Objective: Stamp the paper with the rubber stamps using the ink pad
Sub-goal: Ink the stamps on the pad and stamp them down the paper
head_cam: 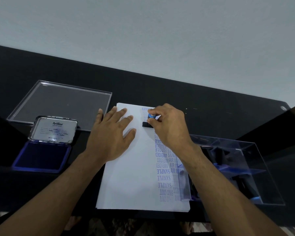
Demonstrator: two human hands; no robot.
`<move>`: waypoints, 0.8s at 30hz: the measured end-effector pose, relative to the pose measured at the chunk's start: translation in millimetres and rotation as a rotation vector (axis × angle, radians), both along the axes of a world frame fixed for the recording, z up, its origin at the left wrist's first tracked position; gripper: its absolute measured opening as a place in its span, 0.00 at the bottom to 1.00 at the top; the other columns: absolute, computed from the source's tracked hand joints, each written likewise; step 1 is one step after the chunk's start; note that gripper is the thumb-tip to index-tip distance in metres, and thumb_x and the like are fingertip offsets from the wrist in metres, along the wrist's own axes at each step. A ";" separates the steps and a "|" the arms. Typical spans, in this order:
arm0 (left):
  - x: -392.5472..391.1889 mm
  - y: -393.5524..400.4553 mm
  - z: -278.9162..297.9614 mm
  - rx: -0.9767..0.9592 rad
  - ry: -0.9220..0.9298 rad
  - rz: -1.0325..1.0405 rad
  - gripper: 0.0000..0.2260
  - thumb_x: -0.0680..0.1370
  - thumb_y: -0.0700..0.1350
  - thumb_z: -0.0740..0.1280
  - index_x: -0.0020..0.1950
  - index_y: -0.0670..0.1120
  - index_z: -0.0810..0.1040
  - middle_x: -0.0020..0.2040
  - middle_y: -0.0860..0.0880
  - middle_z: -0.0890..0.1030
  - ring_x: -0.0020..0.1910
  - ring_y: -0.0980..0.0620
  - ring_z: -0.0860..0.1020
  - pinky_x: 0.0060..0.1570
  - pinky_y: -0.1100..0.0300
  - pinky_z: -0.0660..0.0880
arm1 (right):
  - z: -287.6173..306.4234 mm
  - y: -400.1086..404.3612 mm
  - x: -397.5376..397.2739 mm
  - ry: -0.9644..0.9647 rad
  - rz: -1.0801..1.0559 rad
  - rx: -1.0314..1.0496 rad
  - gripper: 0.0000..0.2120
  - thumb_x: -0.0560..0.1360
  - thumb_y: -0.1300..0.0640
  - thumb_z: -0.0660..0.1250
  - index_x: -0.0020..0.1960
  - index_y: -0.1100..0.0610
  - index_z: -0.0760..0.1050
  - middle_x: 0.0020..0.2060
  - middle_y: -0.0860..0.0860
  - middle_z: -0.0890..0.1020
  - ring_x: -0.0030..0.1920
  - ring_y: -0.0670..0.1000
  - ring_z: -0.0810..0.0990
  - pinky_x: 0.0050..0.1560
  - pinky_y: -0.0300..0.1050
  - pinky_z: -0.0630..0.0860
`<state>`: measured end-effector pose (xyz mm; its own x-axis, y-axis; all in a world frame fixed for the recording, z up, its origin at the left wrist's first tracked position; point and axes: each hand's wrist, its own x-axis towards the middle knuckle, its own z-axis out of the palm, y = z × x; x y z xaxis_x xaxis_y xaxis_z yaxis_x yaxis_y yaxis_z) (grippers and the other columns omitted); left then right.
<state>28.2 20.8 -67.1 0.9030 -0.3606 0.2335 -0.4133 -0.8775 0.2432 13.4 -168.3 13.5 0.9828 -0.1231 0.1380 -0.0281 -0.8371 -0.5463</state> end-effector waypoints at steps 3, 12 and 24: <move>-0.1 -0.2 0.9 -0.001 0.006 0.003 0.30 0.80 0.65 0.49 0.73 0.51 0.75 0.76 0.48 0.70 0.78 0.45 0.63 0.76 0.35 0.55 | 0.3 0.1 -0.1 0.004 -0.003 0.018 0.13 0.75 0.55 0.73 0.59 0.52 0.82 0.55 0.48 0.80 0.45 0.45 0.79 0.53 0.36 0.77; -0.7 0.5 0.0 -0.013 0.011 0.003 0.28 0.81 0.64 0.50 0.74 0.53 0.73 0.77 0.50 0.68 0.79 0.47 0.61 0.77 0.37 0.53 | 11.5 -18.9 -6.4 -0.202 -0.243 0.415 0.07 0.72 0.60 0.74 0.49 0.52 0.83 0.41 0.46 0.84 0.38 0.46 0.84 0.42 0.48 0.83; -0.8 -0.1 0.0 -0.016 -0.003 0.004 0.29 0.80 0.65 0.49 0.73 0.52 0.74 0.76 0.49 0.70 0.78 0.46 0.63 0.76 0.36 0.54 | 13.6 -32.1 -14.8 -0.197 -0.351 0.542 0.07 0.73 0.61 0.73 0.51 0.55 0.83 0.39 0.47 0.84 0.37 0.45 0.85 0.36 0.41 0.83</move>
<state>27.4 20.7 -67.1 0.9038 -0.3535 0.2414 -0.4107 -0.8751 0.2559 -1.4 -200.5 27.0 0.8347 -0.5328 0.1391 -0.1056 -0.4029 -0.9091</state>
